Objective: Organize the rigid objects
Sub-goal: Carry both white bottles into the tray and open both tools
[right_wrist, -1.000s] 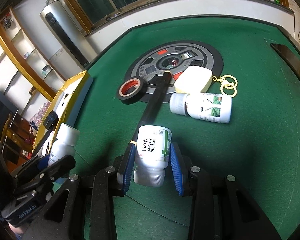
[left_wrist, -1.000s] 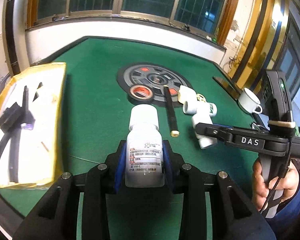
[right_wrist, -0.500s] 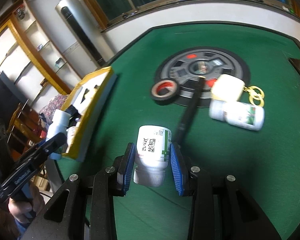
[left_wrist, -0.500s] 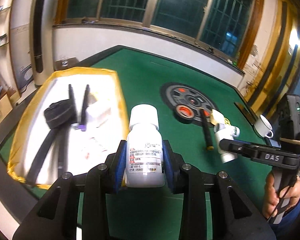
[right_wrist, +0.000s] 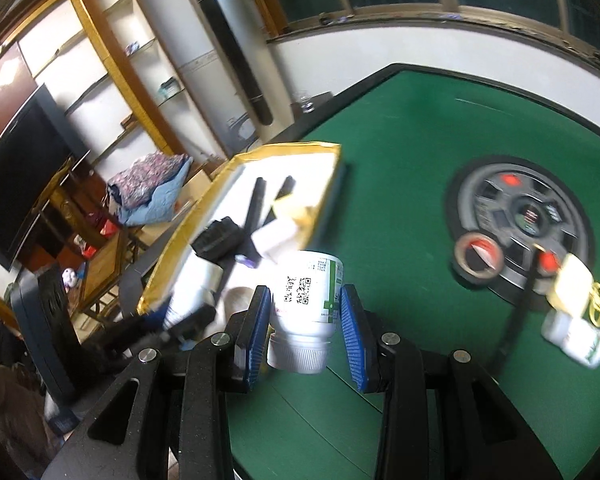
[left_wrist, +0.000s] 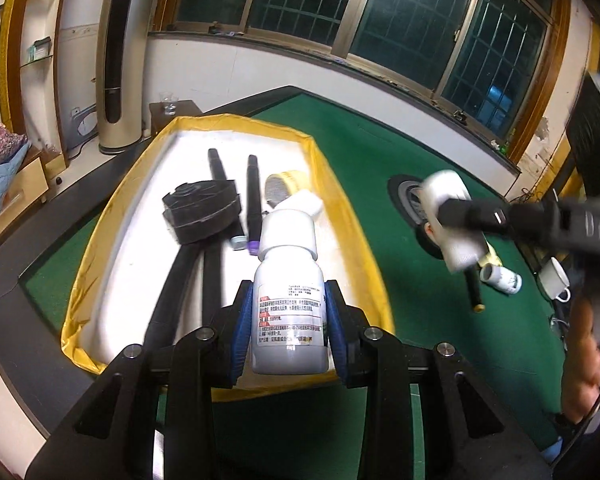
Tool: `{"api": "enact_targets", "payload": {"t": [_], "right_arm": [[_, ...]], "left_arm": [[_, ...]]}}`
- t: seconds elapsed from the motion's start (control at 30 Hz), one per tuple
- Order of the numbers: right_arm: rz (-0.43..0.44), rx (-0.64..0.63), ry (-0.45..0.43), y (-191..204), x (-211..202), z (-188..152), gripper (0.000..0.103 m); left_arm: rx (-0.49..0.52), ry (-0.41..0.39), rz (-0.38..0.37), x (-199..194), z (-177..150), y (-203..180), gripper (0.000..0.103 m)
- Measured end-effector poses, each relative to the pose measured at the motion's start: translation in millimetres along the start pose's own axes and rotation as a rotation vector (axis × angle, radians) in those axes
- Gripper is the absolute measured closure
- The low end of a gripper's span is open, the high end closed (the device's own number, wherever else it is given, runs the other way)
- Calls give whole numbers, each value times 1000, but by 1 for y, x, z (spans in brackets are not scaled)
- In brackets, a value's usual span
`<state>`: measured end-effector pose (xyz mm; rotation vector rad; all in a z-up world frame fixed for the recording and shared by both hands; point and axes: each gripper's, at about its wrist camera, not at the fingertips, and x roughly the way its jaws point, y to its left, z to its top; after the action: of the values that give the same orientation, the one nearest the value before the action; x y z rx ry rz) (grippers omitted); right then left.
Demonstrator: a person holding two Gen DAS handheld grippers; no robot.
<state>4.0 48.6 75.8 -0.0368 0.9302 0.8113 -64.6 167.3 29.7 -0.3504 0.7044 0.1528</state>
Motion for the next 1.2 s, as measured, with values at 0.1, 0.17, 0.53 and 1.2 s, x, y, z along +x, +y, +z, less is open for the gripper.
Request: {"api": "enact_targets", "payload": {"t": [0.1, 0.17, 0.53, 1.2], "right_arm": [[14, -10, 34, 12, 23, 14, 71], [17, -27, 57, 22, 40, 23, 71], [-25, -97, 130, 54, 118, 62, 71], [-87, -75, 172, 40, 157, 84, 71]], "left_arm": [[13, -3, 23, 5, -1, 3, 71], [22, -11, 38, 6, -2, 4, 71], [79, -38, 69, 19, 0, 4, 71], [8, 39, 44, 44, 23, 31, 71]]}}
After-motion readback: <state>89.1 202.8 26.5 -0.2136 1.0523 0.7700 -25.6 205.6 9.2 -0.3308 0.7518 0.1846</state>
